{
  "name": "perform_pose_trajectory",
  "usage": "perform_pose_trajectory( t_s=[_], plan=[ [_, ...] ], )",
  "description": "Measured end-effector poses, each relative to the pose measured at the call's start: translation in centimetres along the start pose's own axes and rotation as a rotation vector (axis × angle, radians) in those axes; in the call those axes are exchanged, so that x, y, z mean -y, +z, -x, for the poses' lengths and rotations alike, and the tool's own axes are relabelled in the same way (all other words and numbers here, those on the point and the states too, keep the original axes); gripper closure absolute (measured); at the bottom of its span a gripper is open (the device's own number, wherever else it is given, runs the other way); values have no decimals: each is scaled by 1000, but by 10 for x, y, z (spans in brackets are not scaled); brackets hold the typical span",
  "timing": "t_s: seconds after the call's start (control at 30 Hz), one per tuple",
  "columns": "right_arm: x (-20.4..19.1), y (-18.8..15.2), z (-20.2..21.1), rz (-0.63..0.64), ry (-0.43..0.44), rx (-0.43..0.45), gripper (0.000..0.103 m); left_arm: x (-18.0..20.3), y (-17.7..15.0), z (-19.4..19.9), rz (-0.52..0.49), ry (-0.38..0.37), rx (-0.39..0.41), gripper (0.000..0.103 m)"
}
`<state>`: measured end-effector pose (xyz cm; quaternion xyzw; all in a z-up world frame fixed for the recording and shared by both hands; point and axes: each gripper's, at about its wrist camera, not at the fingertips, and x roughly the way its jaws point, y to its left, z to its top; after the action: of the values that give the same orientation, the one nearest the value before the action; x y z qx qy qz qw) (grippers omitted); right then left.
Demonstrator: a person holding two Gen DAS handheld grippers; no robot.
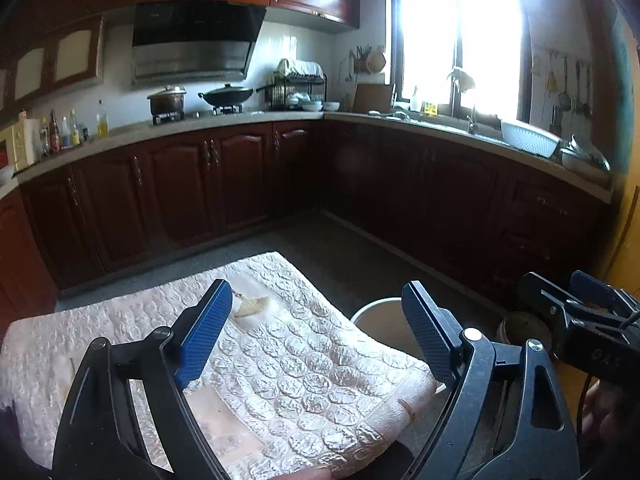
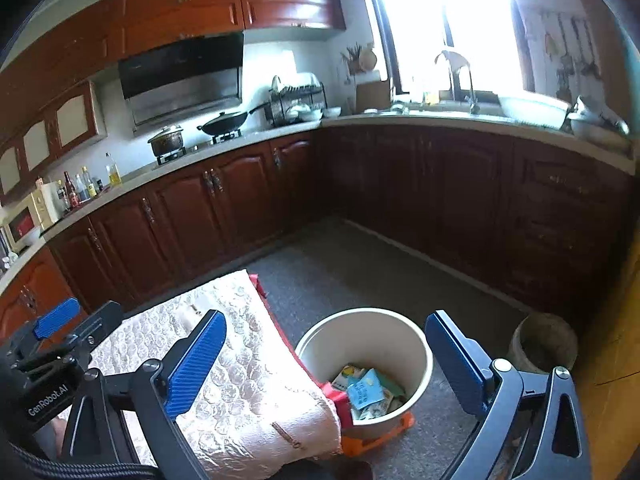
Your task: Collect trash
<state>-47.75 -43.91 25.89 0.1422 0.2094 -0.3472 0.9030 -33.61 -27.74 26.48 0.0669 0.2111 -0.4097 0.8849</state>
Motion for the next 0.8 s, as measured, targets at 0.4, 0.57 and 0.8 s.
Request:
perform_pose_trajectory(
  t_s=[0.4, 0.57, 0.8],
  plan=[
    [-16, 0, 40, 35, -68, 96, 0, -1, 3, 26, 10, -5, 74, 17],
    [-19, 0, 49, 39, -73, 108, 0, 0, 0, 32, 4, 3, 85, 16],
    [-18, 0, 52, 34, -71, 110, 0, -4, 1, 35, 15, 16, 102, 16]
  ],
)
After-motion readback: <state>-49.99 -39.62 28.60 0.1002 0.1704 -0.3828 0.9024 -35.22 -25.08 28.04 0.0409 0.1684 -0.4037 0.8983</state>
